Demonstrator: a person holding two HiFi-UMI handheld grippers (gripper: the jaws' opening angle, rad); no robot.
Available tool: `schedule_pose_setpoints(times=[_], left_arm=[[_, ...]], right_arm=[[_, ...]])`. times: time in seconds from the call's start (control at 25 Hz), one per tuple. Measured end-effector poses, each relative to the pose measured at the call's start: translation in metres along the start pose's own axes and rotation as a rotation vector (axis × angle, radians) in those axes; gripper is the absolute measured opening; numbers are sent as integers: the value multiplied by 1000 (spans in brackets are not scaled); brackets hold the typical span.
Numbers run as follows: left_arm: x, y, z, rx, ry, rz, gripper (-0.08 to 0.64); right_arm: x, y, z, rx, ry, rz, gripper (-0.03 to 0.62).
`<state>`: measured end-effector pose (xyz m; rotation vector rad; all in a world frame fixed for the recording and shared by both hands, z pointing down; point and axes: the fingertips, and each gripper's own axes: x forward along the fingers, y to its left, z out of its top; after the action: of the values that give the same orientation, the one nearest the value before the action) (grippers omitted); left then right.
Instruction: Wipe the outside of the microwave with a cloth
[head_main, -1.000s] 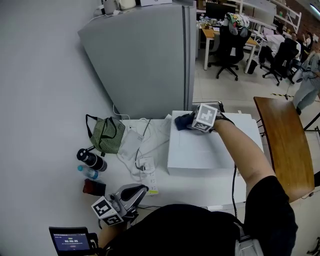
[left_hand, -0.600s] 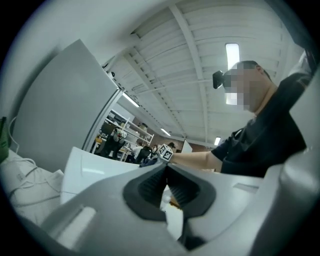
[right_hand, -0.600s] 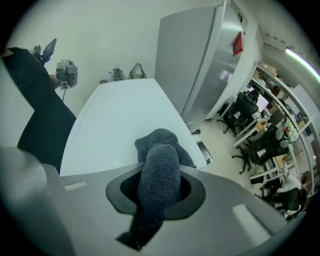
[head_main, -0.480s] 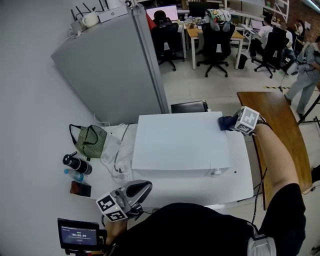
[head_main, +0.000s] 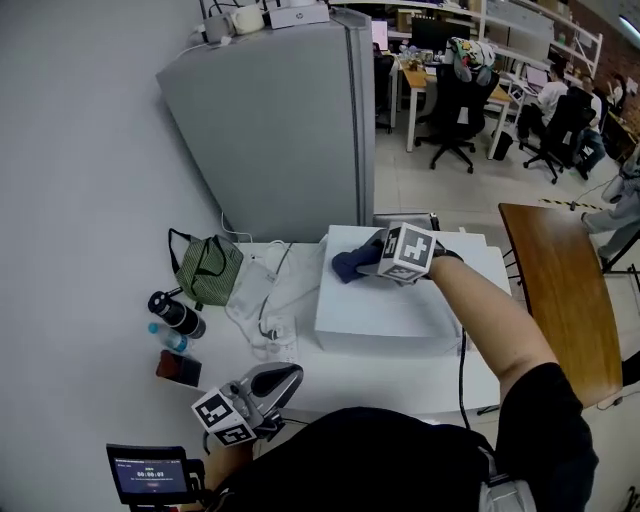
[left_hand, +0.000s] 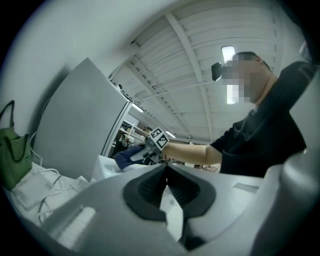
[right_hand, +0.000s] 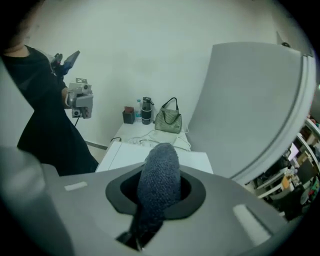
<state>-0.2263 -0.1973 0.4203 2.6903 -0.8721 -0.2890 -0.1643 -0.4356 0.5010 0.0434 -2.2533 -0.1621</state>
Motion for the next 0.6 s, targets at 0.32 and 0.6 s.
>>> schedule_pose_setpoints(times=[0.32,0.6], left_arm=[[-34,20,-1,-6,23,25,3],[53,-20,-13,-11,46,-88,3]], right_arm=[[81,-4,-3,16,135,-6,58],[-43,4,-155,49,237,-41,58]])
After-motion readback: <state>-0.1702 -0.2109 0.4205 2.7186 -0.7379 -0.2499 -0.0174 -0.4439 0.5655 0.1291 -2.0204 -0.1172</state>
